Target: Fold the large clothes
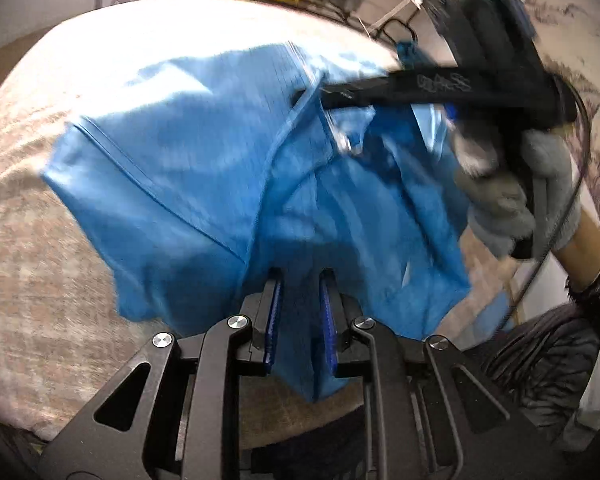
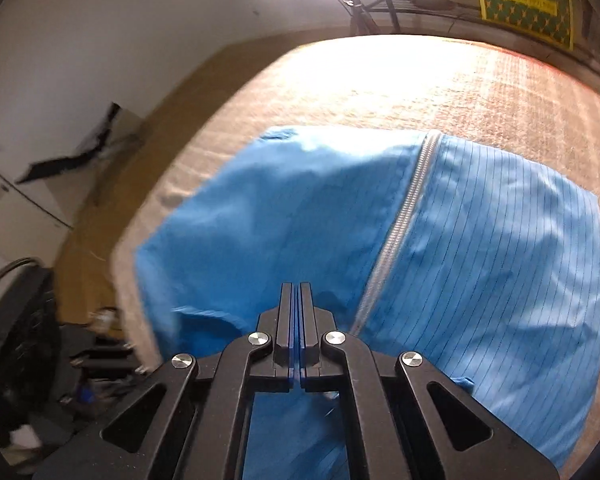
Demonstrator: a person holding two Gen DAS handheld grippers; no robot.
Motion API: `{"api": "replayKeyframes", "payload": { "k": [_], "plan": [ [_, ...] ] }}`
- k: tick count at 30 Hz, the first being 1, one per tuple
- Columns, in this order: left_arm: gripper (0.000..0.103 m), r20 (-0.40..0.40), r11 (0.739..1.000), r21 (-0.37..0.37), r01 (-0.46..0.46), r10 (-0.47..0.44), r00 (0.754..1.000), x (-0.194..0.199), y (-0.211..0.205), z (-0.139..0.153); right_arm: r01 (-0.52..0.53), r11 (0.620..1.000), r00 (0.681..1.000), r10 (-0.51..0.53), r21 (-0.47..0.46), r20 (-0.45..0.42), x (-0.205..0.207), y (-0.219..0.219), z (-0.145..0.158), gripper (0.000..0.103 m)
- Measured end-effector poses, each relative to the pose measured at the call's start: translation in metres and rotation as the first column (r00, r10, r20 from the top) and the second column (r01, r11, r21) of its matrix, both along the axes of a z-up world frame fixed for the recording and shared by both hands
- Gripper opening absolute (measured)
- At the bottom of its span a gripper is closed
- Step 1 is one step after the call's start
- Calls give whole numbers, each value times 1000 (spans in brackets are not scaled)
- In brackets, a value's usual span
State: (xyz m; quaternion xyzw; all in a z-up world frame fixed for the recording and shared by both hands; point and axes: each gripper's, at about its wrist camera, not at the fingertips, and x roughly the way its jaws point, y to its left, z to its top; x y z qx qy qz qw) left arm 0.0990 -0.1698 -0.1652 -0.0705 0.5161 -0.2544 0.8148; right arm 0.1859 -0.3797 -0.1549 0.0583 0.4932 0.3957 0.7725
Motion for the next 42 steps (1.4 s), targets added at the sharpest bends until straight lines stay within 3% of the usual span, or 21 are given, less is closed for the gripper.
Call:
{"api": "replayKeyframes", "payload": {
  "k": [2, 4, 7, 13, 17, 18, 20, 21, 25, 28, 32, 36, 38, 39, 40, 41, 42],
  "plan": [
    [16, 12, 1000, -9, -22, 22, 1000, 1, 6, 6, -17, 1000, 1000, 17, 12, 8, -5, -10, 5, 17],
    [16, 25, 999, -17, -43, 43, 999, 1, 13, 10, -13, 1000, 1000, 13, 29, 12, -7, -20, 7, 47],
    [16, 28, 998, -29, -64, 64, 998, 4, 19, 11, -52, 995, 999, 53, 81, -7, -10, -30, 7, 48],
    [16, 12, 993, -64, -100, 101, 995, 20, 25, 11, -125, 992, 991, 124, 24, 45, -16, -21, 15, 48],
    [16, 31, 996, -57, -75, 77, 997, 19, 16, 15, -149, 988, 988, 150, -27, 37, -11, 1, -1, 48],
    [16, 35, 996, -54, -67, 69, 997, 20, 13, 15, -158, 987, 987, 159, -32, 32, -9, 5, -6, 48],
    [16, 40, 998, -41, -50, 52, 998, 18, 6, 14, -177, 984, 984, 176, -23, -22, -3, 13, -18, 32],
    [16, 40, 998, -36, -42, 43, 998, 18, 2, 13, -179, 984, 981, 179, 0, -68, 0, 13, -23, 3],
    [16, 4, 1000, 28, 5, -5, 1000, 14, -10, -5, -116, 984, 977, 138, 135, -163, 13, -1, -20, 1],
    [16, -37, 1000, 15, 13, -12, 999, 12, -12, -17, -73, 993, 988, 84, 88, -133, 16, -4, -14, 1],
    [16, -28, 1000, 4, 5, -5, 1000, 10, -9, -8, -56, 998, 995, 56, 0, -87, 12, 0, -12, 1],
    [16, -5, 999, -51, -12, 12, 1000, 7, -3, 8, -19, 998, 1000, 20, 53, -16, 0, -26, 17, 2],
    [16, -2, 995, -99, -2, 2, 1000, 3, -8, 14, -4, 998, 999, 1, 61, 45, -9, -43, 30, 6],
    [16, -4, 993, -117, 4, -4, 1000, 1, -12, 14, 17, 997, 997, -22, 72, 73, -13, -56, 37, 16],
    [16, -13, 991, -134, 9, -11, 1000, 1, -18, 14, 39, 996, 996, -46, 83, 83, -15, -64, 40, 35],
    [16, -26, 988, -153, 13, -17, 1000, 1, -22, 13, 54, 994, 994, -63, 96, 88, -16, -71, 41, 46],
    [16, -40, 985, -171, 11, -18, 999, 3, -28, 12, 77, 990, 992, -88, 117, 89, -19, -83, 40, 50]
  ]
}}
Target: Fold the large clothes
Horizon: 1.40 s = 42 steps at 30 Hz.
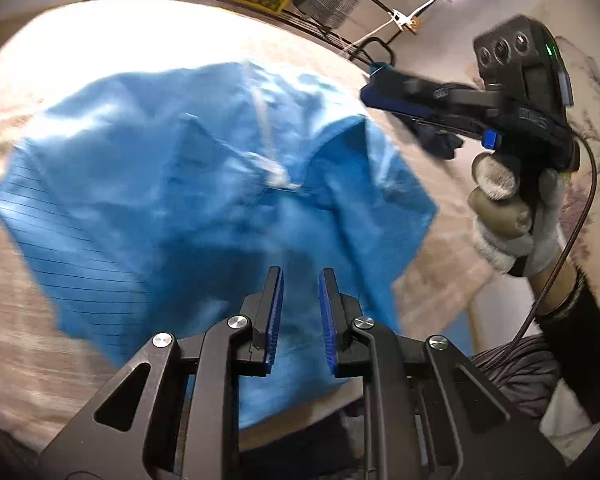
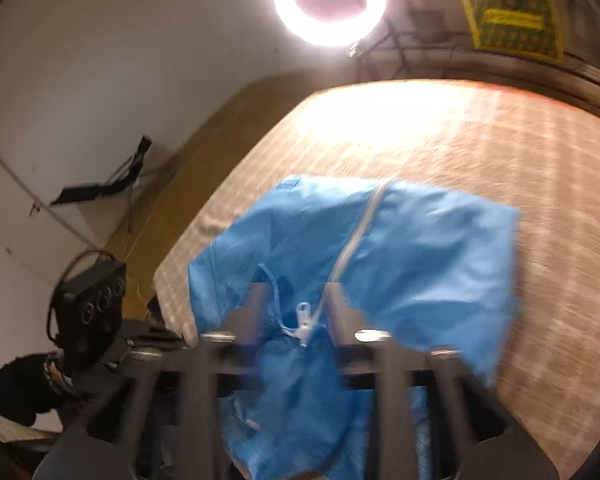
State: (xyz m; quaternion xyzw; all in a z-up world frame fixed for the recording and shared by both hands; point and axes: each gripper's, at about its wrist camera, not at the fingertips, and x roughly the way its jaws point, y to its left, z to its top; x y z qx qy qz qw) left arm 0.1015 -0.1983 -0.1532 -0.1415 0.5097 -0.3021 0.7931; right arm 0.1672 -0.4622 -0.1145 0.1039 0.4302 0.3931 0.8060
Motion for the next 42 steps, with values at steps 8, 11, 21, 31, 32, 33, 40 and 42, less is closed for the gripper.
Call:
{"api": "replayKeyframes", "payload": {
  "k": [8, 11, 21, 31, 32, 33, 40, 42],
  "plan": [
    [42, -113, 988, -130, -85, 71, 991, 21, -28, -15, -38, 998, 998, 35, -56, -58, -2, -5, -31, 50],
    [42, -151, 977, -173, -122, 96, 984, 30, -30, -21, -39, 998, 995, 34, -59, -91, 6, -4, -42, 50],
    [0, -35, 994, -104, -43, 40, 999, 4, -42, -6, -65, 992, 972, 87, 106, -220, 17, -9, -60, 19],
    [0, -11, 999, -45, 5, -6, 1000, -6, -51, -11, 11, 987, 988, -35, -158, -149, 23, -2, -62, 3],
    [0, -28, 999, -46, 12, -13, 1000, -6, -51, -11, 8, 979, 993, -32, -204, -112, 20, 1, -59, 3],
    [0, -36, 999, -45, 18, -19, 999, -7, -52, -9, 6, 970, 998, -22, -243, -63, 15, 3, -53, 3],
    [12, 133, 1000, 6, 10, -11, 991, -30, -8, 38, 128, 986, 990, -121, -107, 70, -22, -60, -11, 5],
    [13, 185, 996, 8, -92, 89, 979, -22, 24, 47, 191, 978, 981, -187, -81, 57, -28, -76, -14, 6]
  ]
}}
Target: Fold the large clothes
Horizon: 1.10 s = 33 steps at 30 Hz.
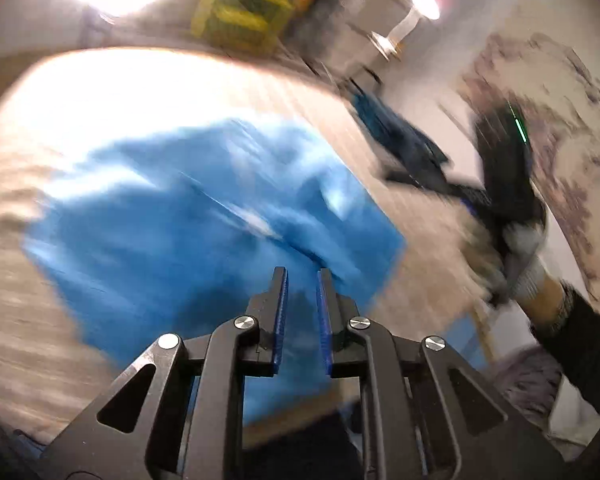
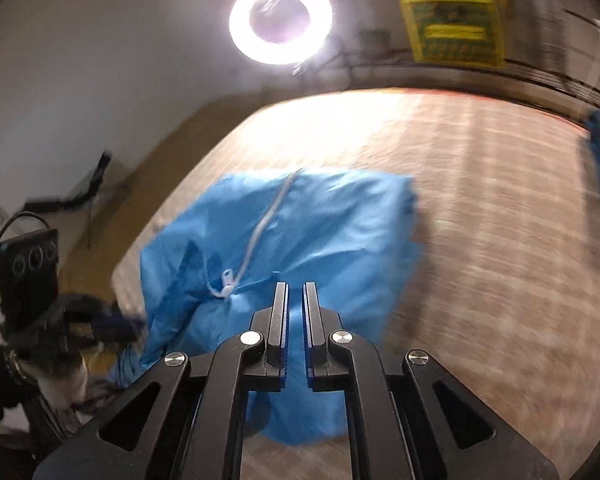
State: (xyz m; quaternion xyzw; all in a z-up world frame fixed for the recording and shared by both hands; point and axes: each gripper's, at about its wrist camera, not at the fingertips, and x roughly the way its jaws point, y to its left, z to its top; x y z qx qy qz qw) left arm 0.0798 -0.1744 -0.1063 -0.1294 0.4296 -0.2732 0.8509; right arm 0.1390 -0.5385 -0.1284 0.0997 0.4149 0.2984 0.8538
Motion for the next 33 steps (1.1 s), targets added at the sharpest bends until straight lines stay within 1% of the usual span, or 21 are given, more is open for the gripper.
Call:
{"api": "replayKeyframes", "payload": {
  "k": [2, 3, 5, 7, 8, 9, 10, 12, 14, 16, 18, 19, 20, 22, 23, 24, 25, 27, 28, 30, 33],
  "plan": [
    [13, -7, 994, -10, -107, 107, 994, 13, 30, -3, 42, 999, 999, -42, 5, -12, -5, -11, -4, 6],
    [13, -9, 985, 7, -173, 173, 985, 20, 47, -7, 61, 998, 998, -61, 6, -25, -4, -16, -10, 6],
    [13, -16, 967, 67, -244, 246, 969, 32, 67, -22, 73, 997, 995, -73, 6, -63, -4, -18, -22, 6],
    [13, -67, 960, 83, -268, 274, 959, 36, 81, -42, 61, 998, 994, -62, -12, -86, -3, -14, -34, 6],
    [13, -100, 958, 85, -273, 281, 954, 38, 87, -53, 47, 998, 994, -50, -35, -94, -4, -11, -38, 6],
    [13, -127, 956, 109, -273, 286, 950, 39, 91, -64, 28, 997, 993, -36, -71, -112, -5, -4, -47, 6],
    [13, -141, 952, 146, -269, 289, 947, 39, 92, -75, 13, 996, 990, -26, -93, -141, -6, 1, -56, 6],
    [13, -164, 952, 162, -261, 287, 944, 36, 93, -88, -40, 990, 981, 12, -138, -194, -7, 10, -70, 6],
    [13, -159, 954, 165, -252, 278, 947, 35, 94, -84, -93, 983, 981, 63, -160, -183, -8, 13, -66, 6],
    [13, -140, 956, 147, -255, 276, 951, 33, 100, -72, -132, 986, 978, 113, -103, -178, -7, 5, -54, 6],
    [13, -130, 957, 108, -269, 282, 951, 31, 107, -57, -129, 991, 983, 122, -37, -137, -3, -10, -35, 6],
    [13, -125, 957, 80, -278, 286, 950, 31, 112, -50, -120, 993, 986, 118, -8, -116, 1, -18, -27, 9],
    [13, -120, 957, 50, -287, 291, 949, 32, 116, -42, -98, 995, 990, 99, 19, -96, 7, -26, -21, 14],
    [18, -116, 958, 9, -288, 287, 951, 36, 127, -32, -28, 997, 997, 33, 73, -67, 18, -42, -15, 52],
    [28, -113, 959, -4, -283, 281, 953, 39, 129, -28, -7, 996, 997, 13, 94, -70, 23, -47, -15, 55],
    [37, -111, 959, -2, -284, 282, 953, 43, 130, -26, 10, 992, 996, 1, 126, -91, 34, -52, -18, 55],
    [40, -110, 959, 0, -282, 280, 954, 54, 128, -23, 24, 989, 993, -7, 143, -116, 45, -55, -22, 55],
    [41, -132, 963, -10, -270, 267, 955, 67, 127, -26, 67, 990, 991, -53, 120, -123, 58, -55, -27, 55],
    [41, -142, 962, -18, -274, 268, 953, 71, 129, -28, 88, 991, 991, -76, 104, -107, 64, -53, -28, 55],
    [41, -154, 959, -48, -279, 269, 951, 87, 122, -29, 86, 992, 994, -80, 87, -70, 72, -44, -24, 53],
    [41, -117, 965, -23, -261, 256, 960, 104, 110, -26, 62, 997, 998, -62, 49, 11, 82, -23, -14, 51]
  ]
}}
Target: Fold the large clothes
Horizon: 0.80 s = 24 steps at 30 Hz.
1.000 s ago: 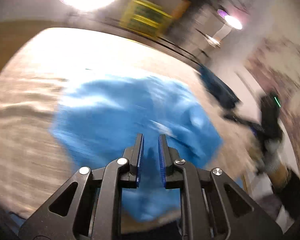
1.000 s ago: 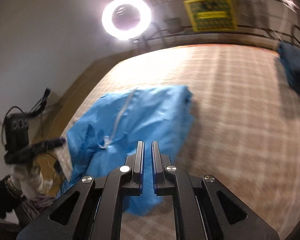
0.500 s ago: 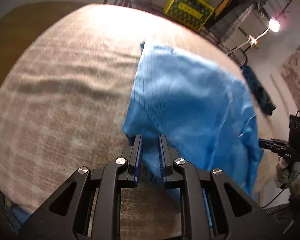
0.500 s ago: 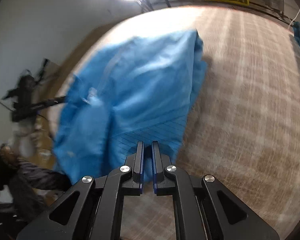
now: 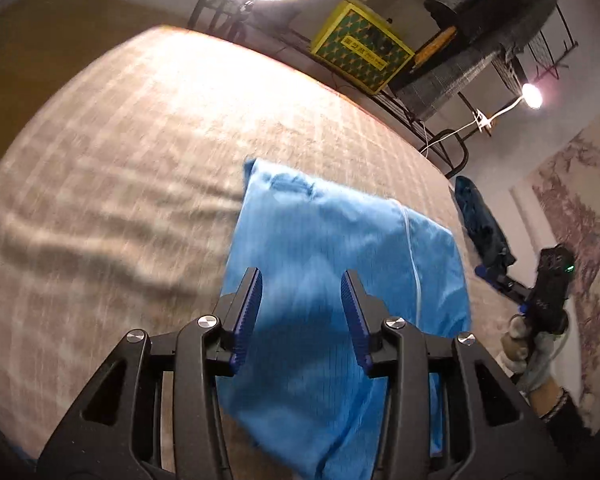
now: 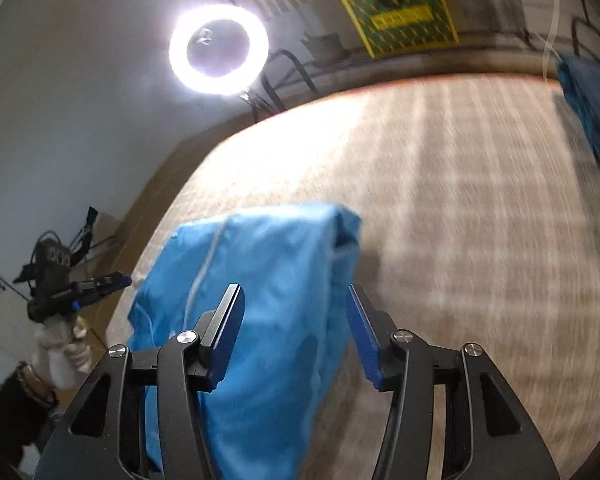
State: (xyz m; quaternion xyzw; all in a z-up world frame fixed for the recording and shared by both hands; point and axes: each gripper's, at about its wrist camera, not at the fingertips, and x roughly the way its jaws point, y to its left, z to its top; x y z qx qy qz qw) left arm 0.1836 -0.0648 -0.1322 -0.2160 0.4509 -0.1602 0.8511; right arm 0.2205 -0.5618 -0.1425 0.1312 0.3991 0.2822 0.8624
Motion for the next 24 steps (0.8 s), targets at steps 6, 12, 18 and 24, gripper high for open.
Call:
{"api": "replayKeyframes", "payload": {
  "k": [6, 12, 18, 24],
  "plan": [
    [41, 38, 991, 87, 103, -107, 994, 44, -51, 2, -42, 985, 995, 57, -168, 83, 22, 52, 0, 47],
    [41, -26, 961, 234, 146, -144, 989, 63, -71, -47, -88, 946, 996, 89, -311, -9, 35, 60, -48, 41],
    [41, -16, 960, 232, 155, -156, 988, 55, -56, -50, -89, 954, 996, 81, -285, -39, 29, 44, -45, 41],
    [47, -29, 991, 110, 79, -77, 997, 39, -4, -38, -42, 989, 995, 28, -144, -98, 8, -7, -35, 45]
  ]
}}
